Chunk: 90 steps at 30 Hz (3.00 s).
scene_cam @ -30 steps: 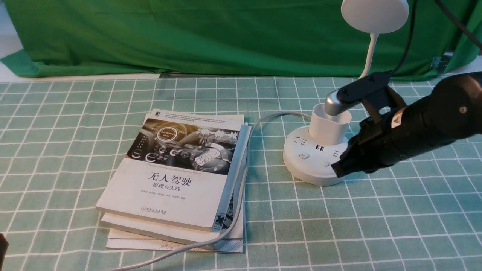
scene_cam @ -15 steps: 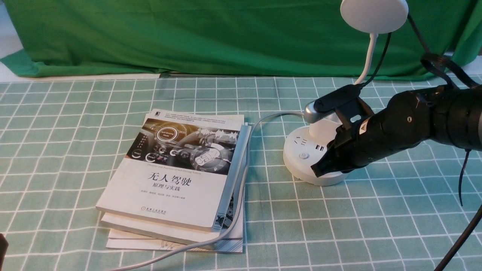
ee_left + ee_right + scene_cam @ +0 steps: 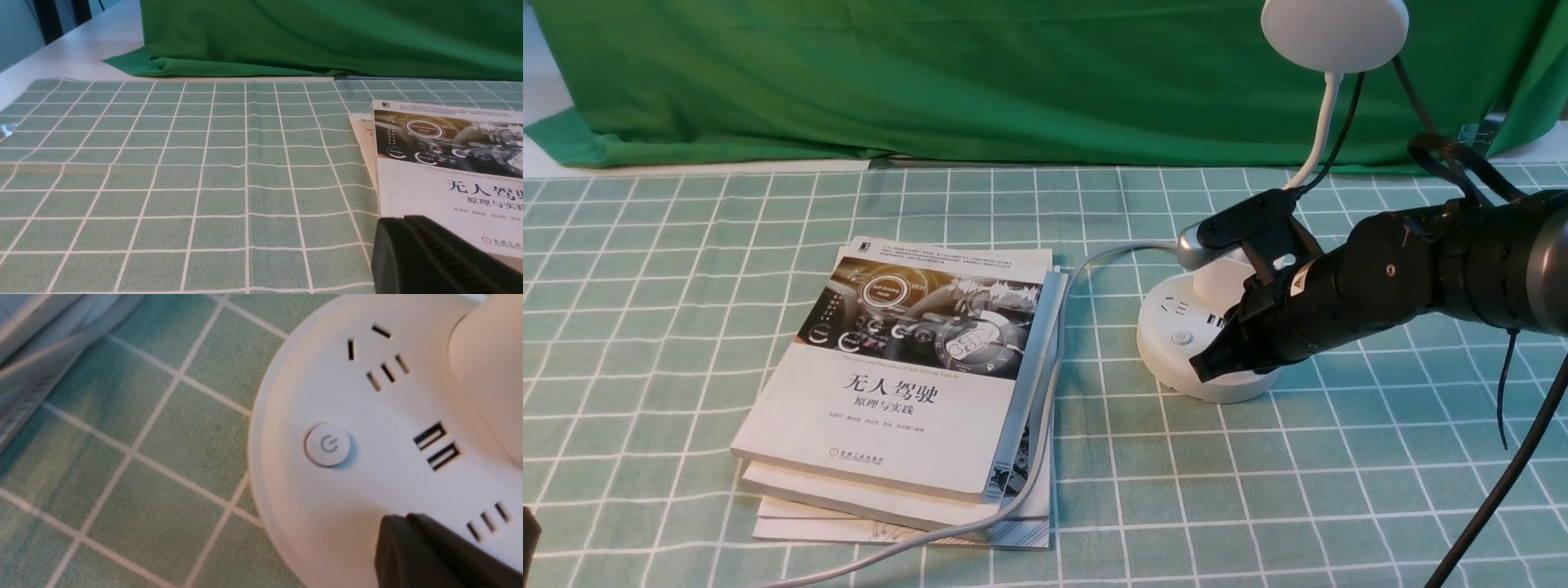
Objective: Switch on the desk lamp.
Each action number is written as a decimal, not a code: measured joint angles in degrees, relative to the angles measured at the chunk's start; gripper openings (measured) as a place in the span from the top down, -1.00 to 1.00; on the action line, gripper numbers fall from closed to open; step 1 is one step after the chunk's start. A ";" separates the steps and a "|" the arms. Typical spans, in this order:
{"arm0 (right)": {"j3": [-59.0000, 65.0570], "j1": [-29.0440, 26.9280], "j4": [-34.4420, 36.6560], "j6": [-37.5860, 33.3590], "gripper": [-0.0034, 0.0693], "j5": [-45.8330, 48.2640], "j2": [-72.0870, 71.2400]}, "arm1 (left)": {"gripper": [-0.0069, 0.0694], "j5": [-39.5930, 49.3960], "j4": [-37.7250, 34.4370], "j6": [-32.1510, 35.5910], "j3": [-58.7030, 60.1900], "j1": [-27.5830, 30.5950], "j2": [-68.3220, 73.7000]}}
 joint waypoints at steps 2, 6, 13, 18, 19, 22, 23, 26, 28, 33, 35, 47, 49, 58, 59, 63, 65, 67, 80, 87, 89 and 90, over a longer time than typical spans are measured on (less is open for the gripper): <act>0.00 0.00 0.05 0.00 0.82 -0.28 0.00 | 0.76 0.00 0.00 0.00 0.00 0.00 0.00; 0.00 0.00 0.05 0.00 0.82 -1.23 0.05 | 0.76 0.00 0.00 0.00 0.00 0.00 0.00; 0.00 0.00 0.05 0.00 0.82 -1.28 0.05 | 0.76 0.00 0.00 0.00 0.00 0.00 0.00; 0.00 0.00 -0.06 0.00 0.82 -1.28 0.05 | 0.76 0.00 0.00 0.00 0.00 0.00 0.00; 0.00 0.00 -0.06 0.00 0.82 -1.22 0.05 | 0.76 0.00 0.00 0.00 0.00 0.00 0.00; 0.00 -0.26 -0.06 0.06 0.82 -1.10 0.05 | 0.76 0.00 0.00 0.00 0.00 0.00 0.00; 0.00 -0.40 -0.06 0.06 0.82 -1.04 0.05 | 0.76 0.00 0.00 0.00 0.00 0.00 0.00; 0.00 -0.56 -0.28 0.28 0.82 -1.05 0.05 | 0.76 0.00 0.00 0.00 0.00 0.00 0.00; 0.00 -0.60 -0.40 0.75 0.82 -0.98 0.05 | 0.76 0.00 0.00 0.00 0.00 0.00 0.00; -0.07 -0.60 -0.42 1.20 0.82 -0.80 0.23 | 0.76 0.00 0.00 0.00 0.00 0.00 0.00; -0.36 -0.60 -0.46 1.20 0.82 -0.60 0.60 | 0.76 0.00 0.00 0.00 0.00 0.00 0.00; -1.17 -0.31 -0.41 1.25 0.82 -0.75 1.70 | 0.76 0.00 0.00 0.00 0.00 0.00 0.00; -1.17 -0.31 -0.41 1.36 0.82 -0.22 1.21 | 0.76 0.00 0.00 0.00 0.00 0.00 0.00; 3.11 -0.31 -0.97 5.49 0.80 8.08 -17.36 | 0.76 0.00 0.00 0.00 0.00 0.00 0.00; 4.61 -0.31 -1.02 6.10 0.80 8.08 -20.23 | 0.76 0.00 0.00 0.00 0.00 0.00 0.00; 12.83 -0.31 -1.02 7.75 0.80 7.94 -32.23 | 0.76 0.00 0.00 0.00 0.00 0.00 0.00; 18.35 -0.31 -1.02 8.36 0.80 6.76 -39.32 | 0.76 0.00 0.00 0.00 0.00 0.00 0.00; 24.16 -0.31 -1.02 8.64 0.80 3.84 -46.34 | 0.76 0.00 0.00 0.00 0.00 0.00 0.00; 44.64 -0.31 -1.08 8.12 0.74 -10.06 -91.60 | 0.76 0.00 0.00 0.00 0.00 0.00 0.00; 46.93 -0.31 -1.08 7.61 0.66 -7.88 -98.30 | 0.76 0.00 0.00 0.00 0.00 0.00 0.00; 47.38 -0.31 -1.08 8.22 0.64 -7.91 -98.43 | 0.76 0.00 0.00 0.00 0.00 0.00 0.00; 47.49 -0.31 -1.08 8.40 0.63 -7.91 -98.43 | 0.76 0.00 0.00 0.00 0.00 0.00 0.00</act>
